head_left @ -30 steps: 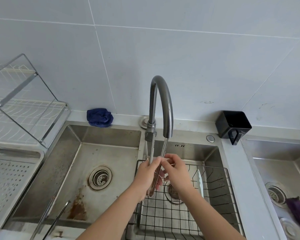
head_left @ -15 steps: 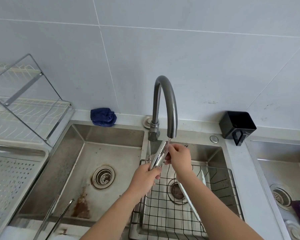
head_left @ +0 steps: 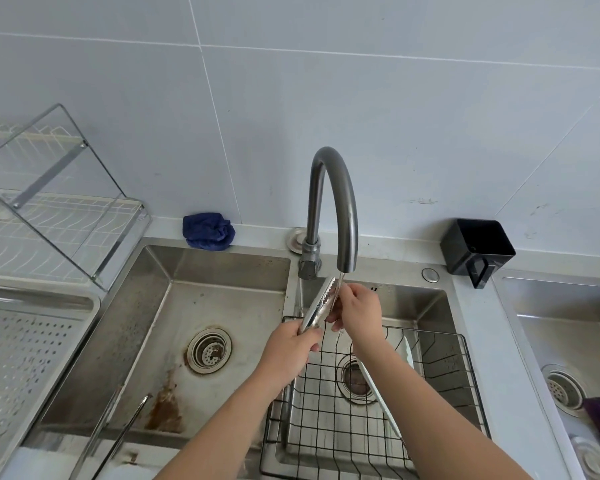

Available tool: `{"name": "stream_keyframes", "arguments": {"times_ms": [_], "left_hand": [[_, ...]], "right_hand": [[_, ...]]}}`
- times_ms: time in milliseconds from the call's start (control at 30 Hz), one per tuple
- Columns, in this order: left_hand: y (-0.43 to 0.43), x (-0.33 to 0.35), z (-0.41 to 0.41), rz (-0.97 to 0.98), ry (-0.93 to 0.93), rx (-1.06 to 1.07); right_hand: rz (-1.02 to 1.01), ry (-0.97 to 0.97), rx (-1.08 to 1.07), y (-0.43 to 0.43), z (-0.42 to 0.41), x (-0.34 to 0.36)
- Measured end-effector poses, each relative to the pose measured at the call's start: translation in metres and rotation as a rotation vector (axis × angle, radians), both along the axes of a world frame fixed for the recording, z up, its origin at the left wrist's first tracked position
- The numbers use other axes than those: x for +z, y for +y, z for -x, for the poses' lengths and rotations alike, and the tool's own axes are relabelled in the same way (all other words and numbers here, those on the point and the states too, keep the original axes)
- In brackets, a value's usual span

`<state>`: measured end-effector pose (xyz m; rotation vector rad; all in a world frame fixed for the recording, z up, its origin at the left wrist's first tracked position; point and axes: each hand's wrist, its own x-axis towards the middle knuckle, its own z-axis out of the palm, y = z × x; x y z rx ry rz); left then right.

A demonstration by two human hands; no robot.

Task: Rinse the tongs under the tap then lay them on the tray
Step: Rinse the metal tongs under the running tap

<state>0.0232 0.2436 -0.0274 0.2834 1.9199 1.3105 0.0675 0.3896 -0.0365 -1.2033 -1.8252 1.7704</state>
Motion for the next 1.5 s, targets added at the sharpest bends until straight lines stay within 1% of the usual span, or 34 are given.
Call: {"name": "stream_keyframes", "arguments": {"times_ms": [67, 200, 267, 400, 500, 567, 733, 800, 933, 1033, 1200, 1267, 1333, 1367, 1433, 1500], "left_hand": [[0.001, 0.002, 0.001, 0.002, -0.005, 0.006], [0.000, 0.004, 0.007, -0.012, -0.047, 0.031], [0.000, 0.005, 0.010, -0.023, -0.059, 0.030], [0.002, 0.007, 0.007, -0.036, -0.066, 0.017], [0.002, 0.007, 0.007, -0.024, -0.049, 0.017], [0.000, 0.006, 0.009, -0.019, -0.034, 0.010], [-0.001, 0.005, 0.006, 0.014, 0.043, -0.029], [-0.002, 0.007, 0.005, 0.046, 0.090, -0.035], [-0.011, 0.003, 0.009, 0.117, 0.175, -0.027], [-0.016, 0.002, 0.013, 0.171, 0.245, -0.052], [-0.023, 0.007, 0.018, 0.302, 0.407, -0.126], [-0.026, 0.008, 0.019, 0.341, 0.442, -0.140], [-0.027, 0.009, 0.020, 0.338, 0.411, -0.137], [-0.027, 0.010, 0.020, 0.298, 0.351, -0.122], [-0.024, 0.014, 0.020, 0.178, 0.194, -0.065], [-0.021, 0.018, 0.018, 0.116, 0.115, -0.015]], "right_hand": [[0.032, 0.010, 0.006, 0.002, 0.002, 0.002], [0.154, 0.094, 0.173, -0.008, -0.001, 0.003], [0.121, 0.086, 0.157, -0.009, -0.001, 0.005], [0.097, 0.072, 0.020, -0.005, 0.003, 0.006], [0.097, 0.115, 0.098, -0.010, -0.001, 0.005], [0.092, 0.117, 0.094, -0.010, -0.002, 0.004], [0.109, 0.093, -0.060, -0.005, 0.000, 0.007], [0.090, 0.082, -0.041, -0.009, -0.001, 0.006], [0.022, 0.038, 0.100, -0.014, -0.003, 0.005], [-0.027, 0.011, 0.094, -0.012, -0.004, 0.005], [0.030, 0.080, 0.079, -0.020, -0.007, 0.002], [0.022, 0.083, 0.065, -0.019, -0.007, 0.002], [-0.045, 0.066, 0.049, -0.019, -0.007, 0.002], [-0.061, 0.078, 0.044, -0.021, -0.006, 0.002], [0.020, 0.166, 0.051, -0.026, -0.007, 0.003], [0.164, 0.253, 0.080, -0.032, -0.007, 0.004]]}}
